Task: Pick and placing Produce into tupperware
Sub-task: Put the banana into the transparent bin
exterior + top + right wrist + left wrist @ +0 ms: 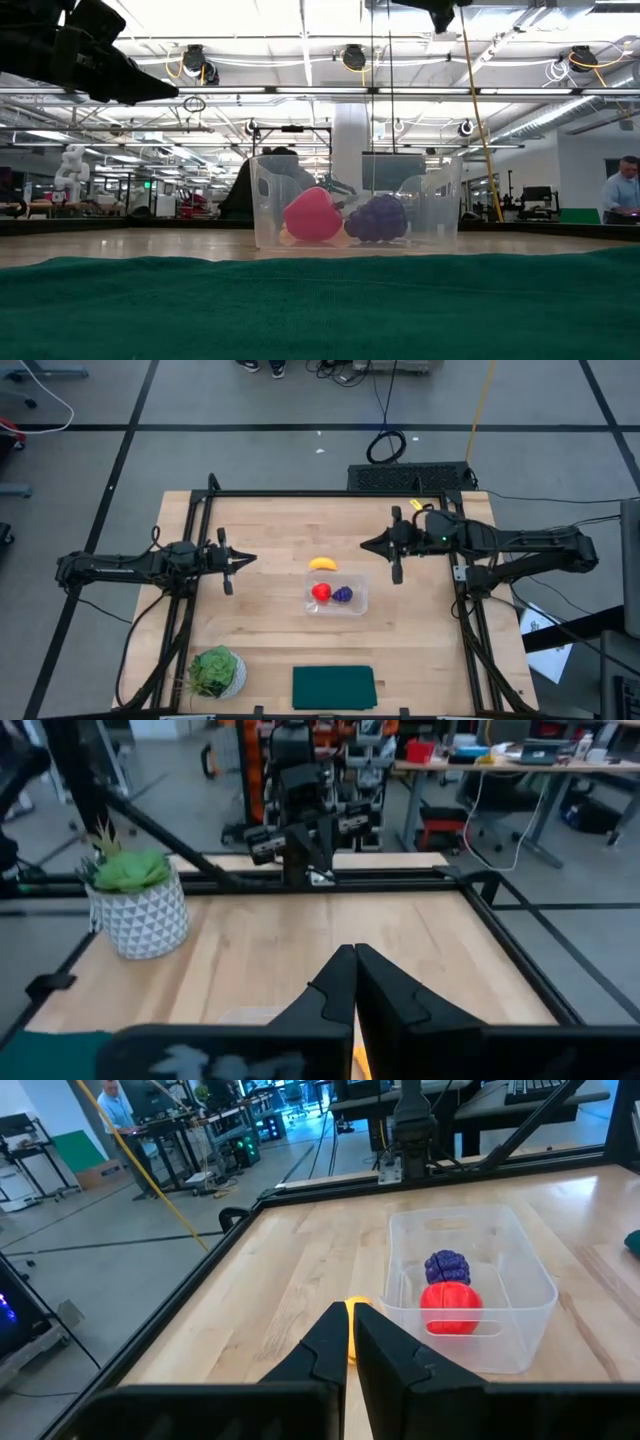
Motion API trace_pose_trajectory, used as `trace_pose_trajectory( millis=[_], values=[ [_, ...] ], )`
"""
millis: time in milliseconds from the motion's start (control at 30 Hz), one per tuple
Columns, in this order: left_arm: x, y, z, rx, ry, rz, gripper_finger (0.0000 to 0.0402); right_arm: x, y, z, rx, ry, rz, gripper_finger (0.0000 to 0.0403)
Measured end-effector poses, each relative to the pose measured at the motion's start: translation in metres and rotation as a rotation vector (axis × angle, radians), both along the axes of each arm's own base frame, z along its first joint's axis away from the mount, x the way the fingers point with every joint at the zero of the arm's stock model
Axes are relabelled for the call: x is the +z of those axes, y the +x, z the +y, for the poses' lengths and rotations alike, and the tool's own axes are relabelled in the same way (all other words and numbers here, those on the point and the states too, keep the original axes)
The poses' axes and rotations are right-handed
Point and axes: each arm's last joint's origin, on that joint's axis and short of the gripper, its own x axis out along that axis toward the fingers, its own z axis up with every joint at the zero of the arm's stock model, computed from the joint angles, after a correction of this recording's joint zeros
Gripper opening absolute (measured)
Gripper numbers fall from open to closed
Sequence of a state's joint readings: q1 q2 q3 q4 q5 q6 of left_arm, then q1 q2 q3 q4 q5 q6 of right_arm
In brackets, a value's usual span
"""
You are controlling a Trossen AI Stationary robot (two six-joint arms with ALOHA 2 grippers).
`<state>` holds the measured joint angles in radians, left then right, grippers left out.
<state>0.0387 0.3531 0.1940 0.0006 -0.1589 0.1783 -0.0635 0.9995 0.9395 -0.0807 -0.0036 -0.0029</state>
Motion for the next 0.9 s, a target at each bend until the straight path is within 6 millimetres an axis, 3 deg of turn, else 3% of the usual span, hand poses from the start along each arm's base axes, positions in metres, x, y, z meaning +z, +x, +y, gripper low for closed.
trace_pose_trajectory(
  millis=[433, 900],
  values=[
    [0.0, 0.0, 0.0, 0.0, 0.0, -0.001, 0.0026, -0.023, -0.042, 0.004, 0.038, 0.036, -0.194, 0.0],
    [0.0, 0.0, 0.0, 0.0, 0.0, 0.0, 0.0026, -0.057, -0.052, 0.004, 0.013, 0.034, -0.184, 0.0]
  ],
)
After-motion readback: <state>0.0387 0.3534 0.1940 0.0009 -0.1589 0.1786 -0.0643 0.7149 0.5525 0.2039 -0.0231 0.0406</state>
